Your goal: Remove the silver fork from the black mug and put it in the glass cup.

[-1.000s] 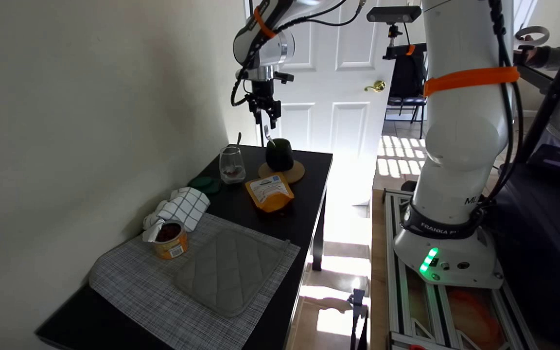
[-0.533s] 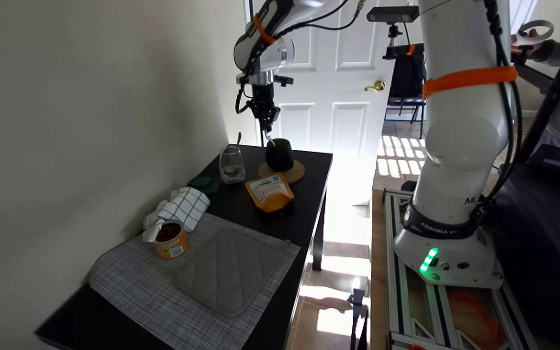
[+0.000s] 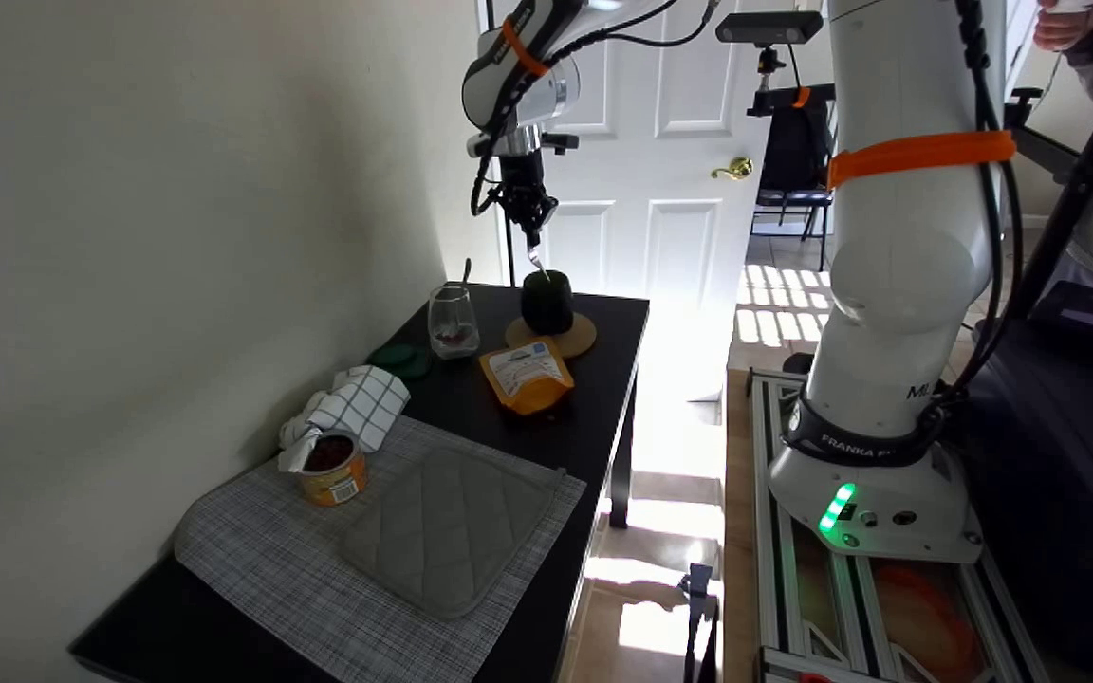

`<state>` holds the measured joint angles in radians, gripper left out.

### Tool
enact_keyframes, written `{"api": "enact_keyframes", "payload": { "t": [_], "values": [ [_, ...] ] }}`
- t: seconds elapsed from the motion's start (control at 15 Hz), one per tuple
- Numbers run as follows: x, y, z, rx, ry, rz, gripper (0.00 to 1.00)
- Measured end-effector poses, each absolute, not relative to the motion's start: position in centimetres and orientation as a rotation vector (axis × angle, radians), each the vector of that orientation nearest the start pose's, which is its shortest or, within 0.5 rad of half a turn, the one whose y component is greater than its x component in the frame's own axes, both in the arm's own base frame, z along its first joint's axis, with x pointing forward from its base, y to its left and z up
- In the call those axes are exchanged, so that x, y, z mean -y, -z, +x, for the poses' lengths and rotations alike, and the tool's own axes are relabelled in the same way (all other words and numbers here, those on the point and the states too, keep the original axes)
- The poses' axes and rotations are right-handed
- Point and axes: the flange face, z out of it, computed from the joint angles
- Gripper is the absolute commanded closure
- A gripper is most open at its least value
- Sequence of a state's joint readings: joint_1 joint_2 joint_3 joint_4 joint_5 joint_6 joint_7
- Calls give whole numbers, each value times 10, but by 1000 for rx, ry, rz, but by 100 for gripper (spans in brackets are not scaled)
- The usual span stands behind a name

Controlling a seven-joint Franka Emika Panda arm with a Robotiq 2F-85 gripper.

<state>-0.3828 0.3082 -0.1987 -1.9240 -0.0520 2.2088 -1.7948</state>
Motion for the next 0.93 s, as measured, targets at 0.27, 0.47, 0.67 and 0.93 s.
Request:
{"api": "enact_keyframes", "payload": {
  "t": [0.27, 0.47, 0.67, 0.93],
  "values": [
    [330, -371, 501, 1872, -123, -2586, 99],
    [324, -403, 490, 1895, -67, -2624, 99],
    [311, -434, 482, 1889, 90, -2693, 99],
    [288, -462, 483, 1755, 413, -2804, 99]
  ]
}}
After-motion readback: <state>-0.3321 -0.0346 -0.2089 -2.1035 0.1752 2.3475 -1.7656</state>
